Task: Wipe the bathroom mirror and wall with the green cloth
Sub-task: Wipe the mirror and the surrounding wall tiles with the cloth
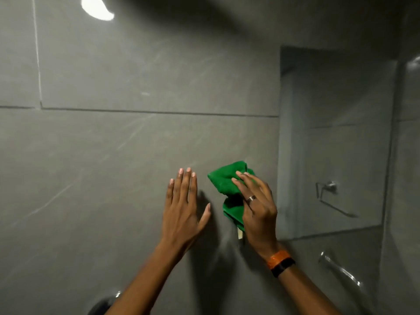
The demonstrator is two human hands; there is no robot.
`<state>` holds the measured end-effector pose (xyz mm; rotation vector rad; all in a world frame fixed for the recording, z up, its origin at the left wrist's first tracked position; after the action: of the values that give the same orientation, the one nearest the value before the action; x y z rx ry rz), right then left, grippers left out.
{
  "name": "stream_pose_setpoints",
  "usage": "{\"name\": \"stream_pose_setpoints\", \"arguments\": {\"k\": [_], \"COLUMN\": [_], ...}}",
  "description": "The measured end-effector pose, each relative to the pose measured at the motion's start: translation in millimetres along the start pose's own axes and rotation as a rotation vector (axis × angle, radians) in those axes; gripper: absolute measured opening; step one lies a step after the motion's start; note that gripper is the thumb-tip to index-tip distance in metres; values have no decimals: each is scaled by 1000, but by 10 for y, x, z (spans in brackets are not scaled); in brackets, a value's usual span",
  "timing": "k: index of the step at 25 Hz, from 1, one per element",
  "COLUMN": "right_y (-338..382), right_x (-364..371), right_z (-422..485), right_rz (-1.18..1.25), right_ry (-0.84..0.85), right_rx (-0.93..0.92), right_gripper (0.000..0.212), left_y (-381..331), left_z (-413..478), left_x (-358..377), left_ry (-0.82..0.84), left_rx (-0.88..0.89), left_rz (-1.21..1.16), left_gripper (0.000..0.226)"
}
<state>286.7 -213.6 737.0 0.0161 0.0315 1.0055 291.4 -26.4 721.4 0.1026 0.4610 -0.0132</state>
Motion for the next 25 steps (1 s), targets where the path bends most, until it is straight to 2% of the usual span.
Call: {"name": "stream_pose_setpoints", "arguments": {"k": [4, 8, 9, 12, 13, 14, 16, 18, 21, 25], "right_y": [-437, -1018, -1188, -1818, -1988, -2050, -2024, -1989, -2057, -2196], "right_x": [-381, -707, -667, -285, -218, -194, -217, -156, -10, -30], "right_z": [1082, 2264, 2516, 2841, 2857, 2869, 2927, 2945, 2913, 3108], "right_rz": [-113, -154, -210, -470, -449, -385, -294, -313, -426, -420], "right_ry": [-147, -379, -312, 227, 318, 319, 193, 118, 100, 88], "right_rx": [-189, -168, -141, -17, 18, 36, 7, -26, -84, -133], "right_gripper": [34, 39, 45, 64, 66, 63, 56, 57, 65, 66], "left_y": [-360, -739, -819, -989, -1030, -1035, -1057, -1086, -1107, -1106], "left_z": [873, 1662, 1833, 2243, 2355, 2429, 2561, 2662, 2726, 2737], "left_x": [-157, -243, -234, -119, -55, -9, 118, 248, 349, 374], "left_ry": [-160, -251, -258, -234, -230, -219, -199, -208, -289, -387], "left_rx": [64, 106, 109, 124, 132, 138, 143, 151, 166, 181], "left_rz": [34, 83, 100, 154, 171, 186, 212, 239, 279, 300], "left_gripper": [88, 91, 92, 95, 97, 98, 102, 102, 101, 97]}}
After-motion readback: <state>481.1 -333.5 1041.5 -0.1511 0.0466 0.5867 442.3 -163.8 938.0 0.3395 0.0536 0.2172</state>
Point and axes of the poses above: each hand's wrist, its own z-axis towards the middle knuckle, its own x-axis out of the palm, y = z × x, the point moved 7 cm from there along z, towards the middle knuckle, and after that the axes turned 6 degrees about z, right-handed, at the moved point
